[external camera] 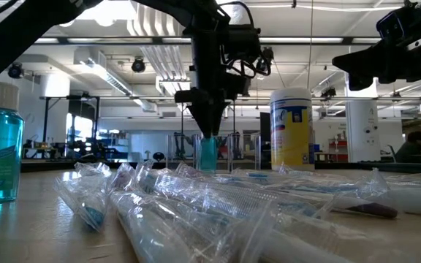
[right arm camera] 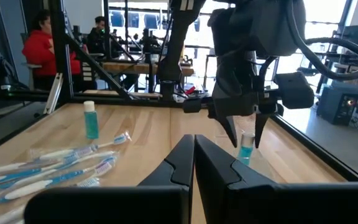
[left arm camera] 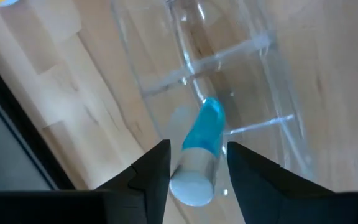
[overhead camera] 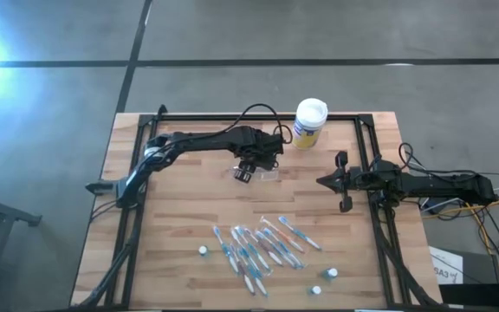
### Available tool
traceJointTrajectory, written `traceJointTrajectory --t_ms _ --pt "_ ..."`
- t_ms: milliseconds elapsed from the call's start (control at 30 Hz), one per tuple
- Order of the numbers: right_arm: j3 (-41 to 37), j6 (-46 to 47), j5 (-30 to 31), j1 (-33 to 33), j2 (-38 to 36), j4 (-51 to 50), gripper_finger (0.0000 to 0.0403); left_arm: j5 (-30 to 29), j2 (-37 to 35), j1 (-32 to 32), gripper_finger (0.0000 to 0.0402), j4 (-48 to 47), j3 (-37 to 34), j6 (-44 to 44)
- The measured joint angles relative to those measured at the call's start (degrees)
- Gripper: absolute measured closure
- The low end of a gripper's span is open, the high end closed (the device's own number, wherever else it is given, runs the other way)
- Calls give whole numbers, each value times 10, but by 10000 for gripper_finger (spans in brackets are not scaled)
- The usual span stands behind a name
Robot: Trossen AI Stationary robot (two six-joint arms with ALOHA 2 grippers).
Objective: Pick & Place toothbrushing station
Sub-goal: Put the top right blue mouthwash into the transparent organizer
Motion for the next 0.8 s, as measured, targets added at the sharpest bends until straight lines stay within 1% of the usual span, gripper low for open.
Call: traceJointTrajectory --t_ms 133,333,500,600,667,733,800 --pt "0 0 0 0 0 0 394 -18 -17 -3 239 -9 2 0" --pt "0 -2 0 0 0 0 394 -20 -51 -10 239 -13 6 -8" --pt "0 -4 0 0 0 0 394 -22 -115 -26 239 -60 7 -70" --pt "0 -5 0 0 1 0 394 -17 -165 -41 239 -96 7 -140" --pt "0 -6 0 0 1 -1 394 10 -203 -54 239 -120 7 -201" --pt "0 -6 0 0 1 0 394 42 -240 -67 239 -141 7 -285" --pt "0 -5 0 0 1 0 394 70 -270 -80 239 -158 5 -392"
